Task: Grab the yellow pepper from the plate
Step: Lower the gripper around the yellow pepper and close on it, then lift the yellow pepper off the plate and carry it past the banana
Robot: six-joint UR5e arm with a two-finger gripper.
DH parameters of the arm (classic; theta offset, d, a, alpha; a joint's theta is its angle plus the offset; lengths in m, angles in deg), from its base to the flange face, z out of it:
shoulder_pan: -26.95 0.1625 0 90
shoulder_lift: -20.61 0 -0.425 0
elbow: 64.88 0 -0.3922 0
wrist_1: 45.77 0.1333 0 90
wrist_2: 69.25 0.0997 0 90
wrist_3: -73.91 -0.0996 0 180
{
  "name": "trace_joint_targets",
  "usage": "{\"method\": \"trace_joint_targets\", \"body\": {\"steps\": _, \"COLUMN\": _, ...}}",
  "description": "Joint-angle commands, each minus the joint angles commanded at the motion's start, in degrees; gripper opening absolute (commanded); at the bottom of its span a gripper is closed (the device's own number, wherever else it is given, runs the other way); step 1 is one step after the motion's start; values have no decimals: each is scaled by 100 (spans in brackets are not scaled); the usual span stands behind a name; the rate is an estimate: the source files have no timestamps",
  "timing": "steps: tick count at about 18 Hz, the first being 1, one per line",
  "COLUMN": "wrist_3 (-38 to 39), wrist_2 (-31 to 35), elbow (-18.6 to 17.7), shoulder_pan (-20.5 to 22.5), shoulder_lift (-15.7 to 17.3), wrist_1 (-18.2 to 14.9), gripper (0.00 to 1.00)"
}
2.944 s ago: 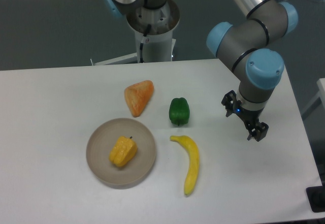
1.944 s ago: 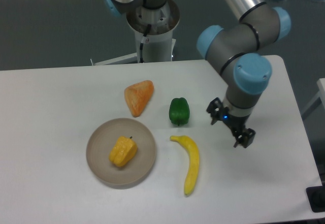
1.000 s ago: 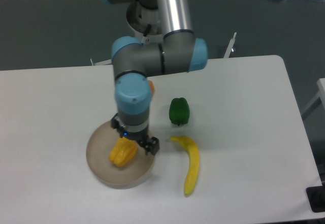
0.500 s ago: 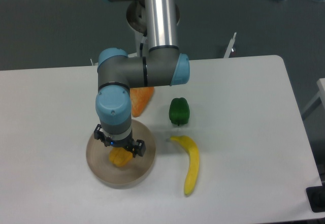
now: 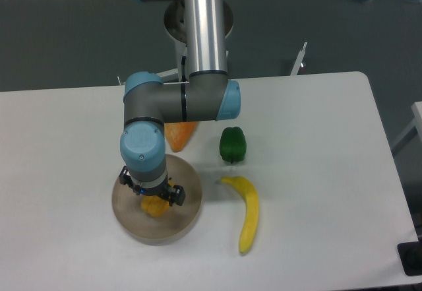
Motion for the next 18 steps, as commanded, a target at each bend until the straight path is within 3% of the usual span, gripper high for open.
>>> {"method": "trace_joint_targets", "body": {"steps": 1, "wrist_3": 9, "wrist_2": 9, "elbow": 0, "shoulder_pan": 0, "shoulder_lift": 0, "wrist_1": -9, "gripper": 99}}
{"method": "trace_joint_targets", "body": {"steps": 2, "wrist_3": 17, "wrist_2": 17, "elbow": -17, "shoulder_pan": 0, "shoulder_lift": -17, "wrist_1": -9, "gripper": 92}}
{"method": "trace_joint_targets", "body": {"steps": 4, "wrist_3": 17, "wrist_2": 35, "elbow": -61, "shoulder_pan": 0, "shoulder_lift": -9, "wrist_1": 0, "gripper": 66}}
{"method": "trace_joint_targets", "body": {"steps": 6, "wrist_3": 17, "wrist_2": 26, "elbow": -53, "shoulder_pan": 0, "shoulder_lift": 52, "wrist_1": -9, "gripper": 29}}
{"method": "trace_joint_targets", "body": {"steps": 8, "wrist_3": 17, "wrist_2": 18, "elbow": -18, "shoulder_pan": 9, "shoulder_lift": 149, "wrist_1": -9, "gripper": 15}}
{"method": "trace_joint_targets", "body": {"steps": 14, "wrist_3": -236, "wrist_2": 26, "elbow": 61, "shoulder_pan": 342, "shoulder_lift": 606, "wrist_1": -9, "gripper": 14}}
{"method": "trace_joint_targets", "body": {"steps": 18, "wrist_3": -1062, "wrist_2": 35, "elbow": 70, "shoulder_pan": 1018, "shoulder_lift": 878, "wrist_1": -97, "gripper": 14}}
